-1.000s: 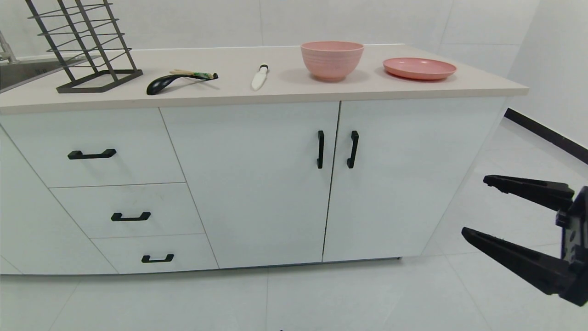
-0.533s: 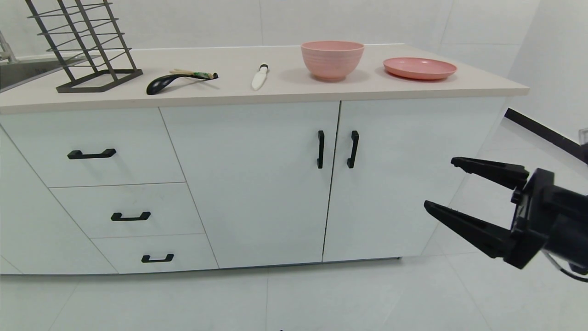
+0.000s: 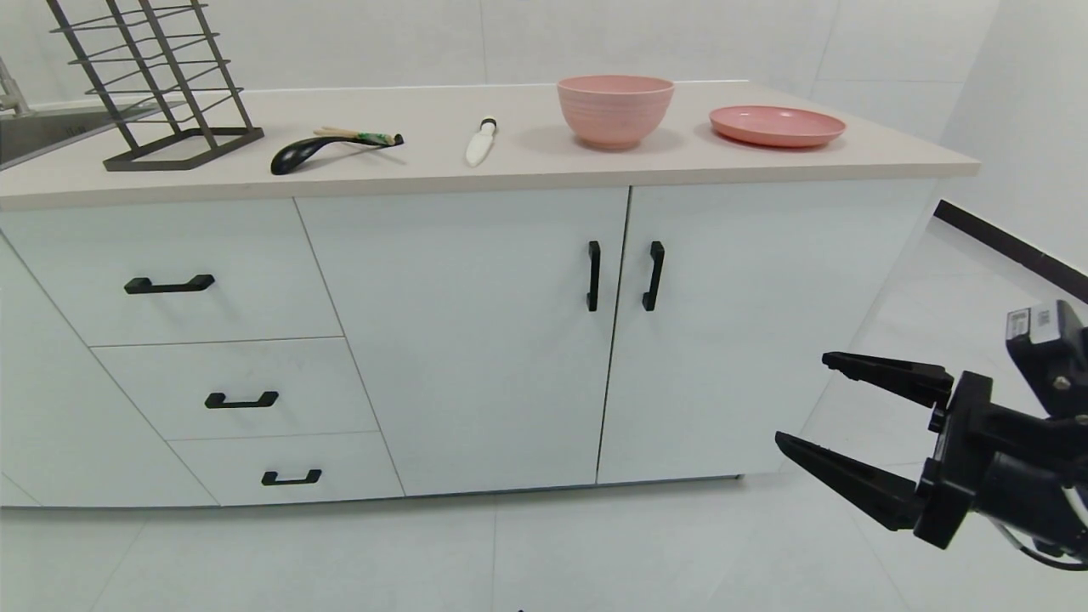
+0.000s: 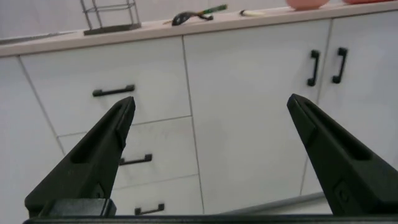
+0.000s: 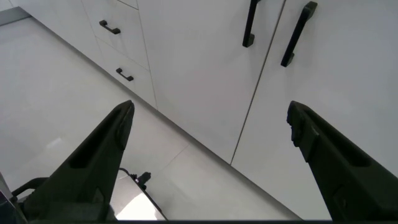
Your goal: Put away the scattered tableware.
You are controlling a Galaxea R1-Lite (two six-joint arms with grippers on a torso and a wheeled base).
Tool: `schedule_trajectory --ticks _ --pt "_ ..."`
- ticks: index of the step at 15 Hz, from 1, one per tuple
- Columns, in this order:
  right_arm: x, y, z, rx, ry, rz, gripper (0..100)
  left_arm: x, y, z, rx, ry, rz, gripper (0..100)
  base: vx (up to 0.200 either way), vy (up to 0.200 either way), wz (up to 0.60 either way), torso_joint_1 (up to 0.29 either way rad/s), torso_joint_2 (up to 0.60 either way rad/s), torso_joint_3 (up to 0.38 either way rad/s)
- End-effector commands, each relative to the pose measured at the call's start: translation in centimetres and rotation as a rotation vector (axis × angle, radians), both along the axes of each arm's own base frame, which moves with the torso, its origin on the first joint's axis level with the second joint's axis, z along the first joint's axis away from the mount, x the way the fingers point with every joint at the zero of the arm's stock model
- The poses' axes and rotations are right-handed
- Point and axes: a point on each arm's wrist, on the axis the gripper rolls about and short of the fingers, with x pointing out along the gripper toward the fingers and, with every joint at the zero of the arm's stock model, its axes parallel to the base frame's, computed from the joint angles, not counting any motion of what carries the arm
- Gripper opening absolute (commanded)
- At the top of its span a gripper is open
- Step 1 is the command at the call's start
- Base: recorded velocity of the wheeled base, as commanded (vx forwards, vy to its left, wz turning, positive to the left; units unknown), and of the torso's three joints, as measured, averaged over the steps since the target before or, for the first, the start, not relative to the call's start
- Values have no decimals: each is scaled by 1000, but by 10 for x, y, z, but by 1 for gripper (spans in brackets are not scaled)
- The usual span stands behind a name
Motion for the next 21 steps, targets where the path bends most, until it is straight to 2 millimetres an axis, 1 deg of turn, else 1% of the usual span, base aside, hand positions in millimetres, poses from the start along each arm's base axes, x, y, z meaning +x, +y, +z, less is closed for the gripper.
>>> schedule_trajectory --ticks 1,2,4,5,7,9,13,15,16,17,21 --pt "-1 -1 -1 -1 1 -2 100 1 0 25 -16 7 -30 100 0 0 0 0 0 0" --pt "-2 -1 -2 -2 6 -1 100 1 0 36 -28 3 -39 100 0 0 0 0 0 0" --pt "-4 -2 -3 -4 9 -1 100 4 2 69 -37 -8 -90 100 0 0 0 0 0 0" --pt "-6 -3 -6 -6 18 1 100 7 2 77 -33 0 -102 100 0 0 0 0 0 0" --pt "-14 -8 -8 -2 14 10 100 15 1 77 -5 35 -150 100 0 0 0 0 0 0" --pt "-18 -10 -10 -3 17 4 100 19 -2 74 47 56 -237 100 0 0 0 0 0 0" --pt "-23 -12 -19 -20 53 4 100 34 -5 75 104 117 -330 100 0 0 0 0 0 0" --pt "-25 -13 -25 -32 79 4 100 47 -8 76 117 177 -412 100 0 0 0 0 0 0" --pt "-25 -13 -25 -31 77 4 100 54 -8 76 118 204 -430 100 0 0 0 0 0 0" --pt "-24 -12 -23 -28 73 4 100 59 -9 77 120 221 -445 100 0 0 0 0 0 0" --pt "-20 -10 -23 -31 79 9 100 73 -12 97 140 214 -528 100 0 0 0 0 0 0"
